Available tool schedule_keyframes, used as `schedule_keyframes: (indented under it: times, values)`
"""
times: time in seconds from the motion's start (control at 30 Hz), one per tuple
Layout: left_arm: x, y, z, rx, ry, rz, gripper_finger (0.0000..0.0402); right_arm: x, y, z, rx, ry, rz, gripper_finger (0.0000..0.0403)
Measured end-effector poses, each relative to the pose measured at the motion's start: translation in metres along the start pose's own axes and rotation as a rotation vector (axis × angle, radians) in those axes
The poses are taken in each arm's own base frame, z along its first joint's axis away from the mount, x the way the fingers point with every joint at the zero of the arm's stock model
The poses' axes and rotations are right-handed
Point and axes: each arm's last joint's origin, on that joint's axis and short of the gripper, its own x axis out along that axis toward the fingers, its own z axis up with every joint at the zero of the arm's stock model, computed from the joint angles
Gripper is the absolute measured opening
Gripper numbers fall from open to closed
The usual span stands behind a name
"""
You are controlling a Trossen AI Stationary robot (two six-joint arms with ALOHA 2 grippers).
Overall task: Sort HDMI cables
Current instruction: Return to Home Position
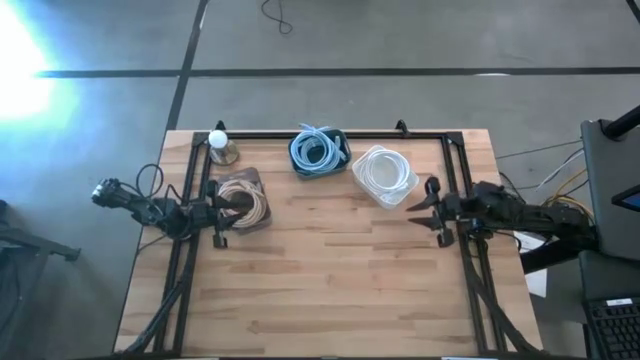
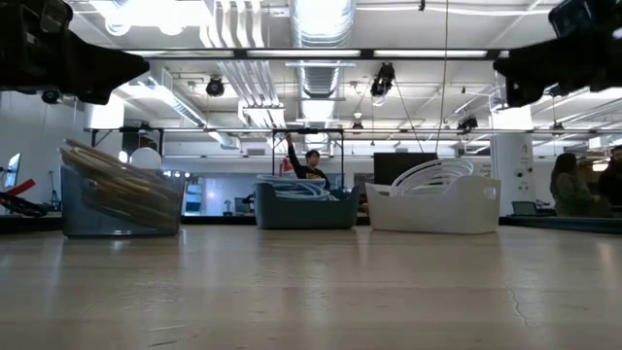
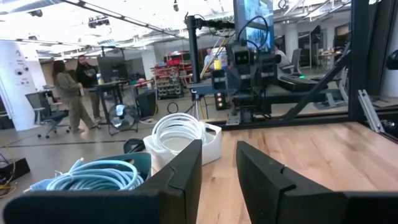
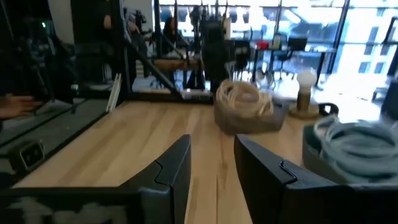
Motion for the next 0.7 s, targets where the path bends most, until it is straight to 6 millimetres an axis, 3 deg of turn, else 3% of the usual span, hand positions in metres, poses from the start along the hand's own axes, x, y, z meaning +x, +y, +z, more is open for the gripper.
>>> schedule_keyframes:
  times: [0.2, 0.7]
  values:
    - [0.000, 0.000, 0.000, -0.001, 0.000, 0.000, 0.0104, 0.004, -0.001, -0.022, -0.003, -0.018, 0.003, 0.0104]
    - [0.000, 0.000, 0.000, 0.001, 0.002, -0.001, 0.0104, 0.006, -0.002, -0.027, 0.099, 0.015, -0.006, 0.0086]
